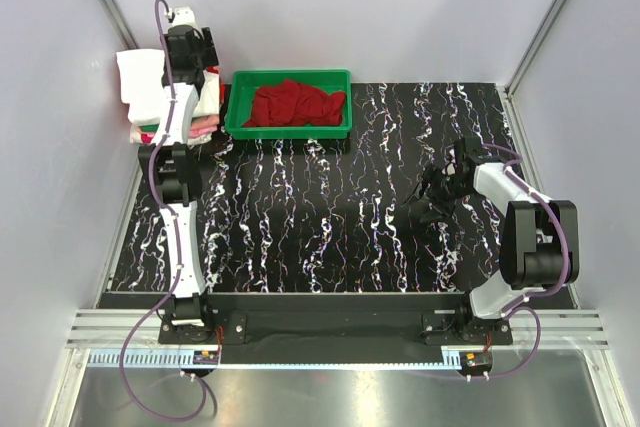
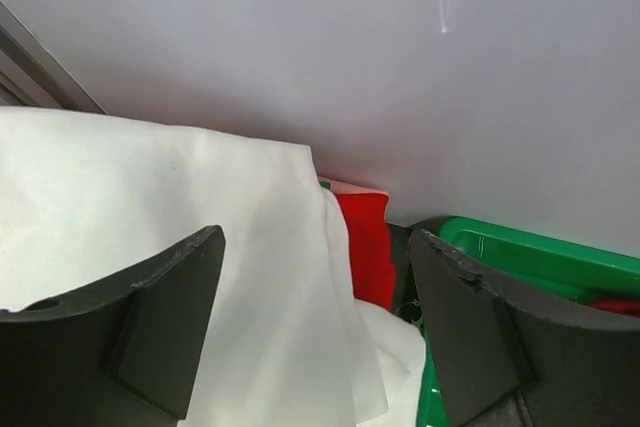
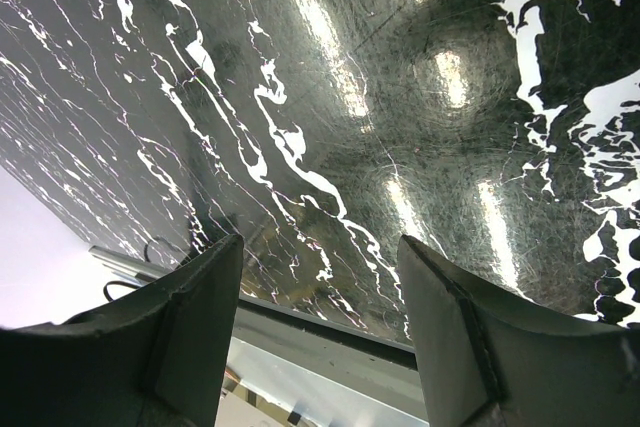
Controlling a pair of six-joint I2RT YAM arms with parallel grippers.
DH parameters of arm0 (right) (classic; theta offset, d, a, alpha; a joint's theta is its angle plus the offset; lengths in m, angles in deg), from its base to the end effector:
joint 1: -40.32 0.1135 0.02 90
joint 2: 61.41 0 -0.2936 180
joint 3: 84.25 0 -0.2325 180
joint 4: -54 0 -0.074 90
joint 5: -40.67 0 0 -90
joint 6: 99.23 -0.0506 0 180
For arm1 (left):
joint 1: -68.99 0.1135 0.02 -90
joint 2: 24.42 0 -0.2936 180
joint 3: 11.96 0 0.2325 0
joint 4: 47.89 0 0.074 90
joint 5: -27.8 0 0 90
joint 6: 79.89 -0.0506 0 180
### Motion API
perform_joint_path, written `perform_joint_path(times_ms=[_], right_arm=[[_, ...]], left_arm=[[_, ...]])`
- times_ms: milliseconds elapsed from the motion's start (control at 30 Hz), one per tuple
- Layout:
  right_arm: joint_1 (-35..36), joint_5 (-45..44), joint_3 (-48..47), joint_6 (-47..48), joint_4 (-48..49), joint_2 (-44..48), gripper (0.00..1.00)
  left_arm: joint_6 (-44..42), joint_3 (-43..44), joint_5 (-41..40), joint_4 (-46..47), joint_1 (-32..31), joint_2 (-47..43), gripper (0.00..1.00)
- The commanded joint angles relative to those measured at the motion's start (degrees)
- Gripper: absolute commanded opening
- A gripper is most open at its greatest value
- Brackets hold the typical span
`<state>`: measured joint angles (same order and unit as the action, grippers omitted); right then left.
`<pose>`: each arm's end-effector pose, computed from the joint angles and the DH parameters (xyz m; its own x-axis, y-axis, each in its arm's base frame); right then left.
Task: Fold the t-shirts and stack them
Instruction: Neatly place the folded tshirt to the corner
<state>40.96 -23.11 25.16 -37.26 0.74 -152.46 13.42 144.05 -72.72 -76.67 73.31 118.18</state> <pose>0.2764 0.0254 0.2112 -0.9102 0.4114 -0.0481 0.3329 0.7956 0.5061 0.5963 0.0543 0.3129 -0.2494 -0.0758 -0.9654 -0.2645 0.9644 -0.0074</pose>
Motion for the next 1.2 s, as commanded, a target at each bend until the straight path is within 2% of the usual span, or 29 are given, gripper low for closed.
perform_joint_path(times_ms=[0, 133, 667, 867, 1000, 1033, 1067, 1100, 1167], right_arm=[[0.32, 0.77, -0.26, 0.87, 1.30, -0.45, 0.70], [0.32, 0.77, -0.44, 0.87, 1.30, -0.89, 0.70], [0.41, 1.03, -0.44, 0.79, 1.57, -1.68, 0.70], [0.32, 1.29, -0.79, 0.78, 1.57, -2.03, 0.70], [0.41, 1.38, -0.88, 0.79, 1.74, -2.29, 0.70], [0.32, 1.47, -0.88, 0.70, 1.74, -2.38, 0.70], [0.32, 1.47, -0.79, 0.78, 1.74, -2.56, 0.70], [0.32, 1.38, -0.88, 0.79, 1.74, -2.73, 0.70], [0.41, 1.47, -0.96, 0.70, 1.74, -2.82, 0.70]], left_arm=[[-0.32, 3.00, -0.99, 1.26, 0.52, 1.71, 0.80], [0.03, 3.00, -0.64, 1.08, 0.61, 2.59, 0.77], [-0.76, 3.35, -0.46, 0.73, 0.87, 3.91, 0.42], [-0.76, 3.79, 0.50, 0.82, 1.04, 5.05, 0.38], [-1.02, 4.58, 0.50, 0.46, 1.13, 6.02, 0.26], [-1.11, 4.58, 0.59, 0.55, 1.05, 6.02, 0.21], [-1.11, 4.58, 0.59, 0.81, 1.04, 6.02, 0.08], [-1.20, 4.58, 0.59, 0.90, 1.04, 6.10, 0.00], [-1.20, 4.49, 1.73, 1.69, 1.04, 6.02, 0.00]])
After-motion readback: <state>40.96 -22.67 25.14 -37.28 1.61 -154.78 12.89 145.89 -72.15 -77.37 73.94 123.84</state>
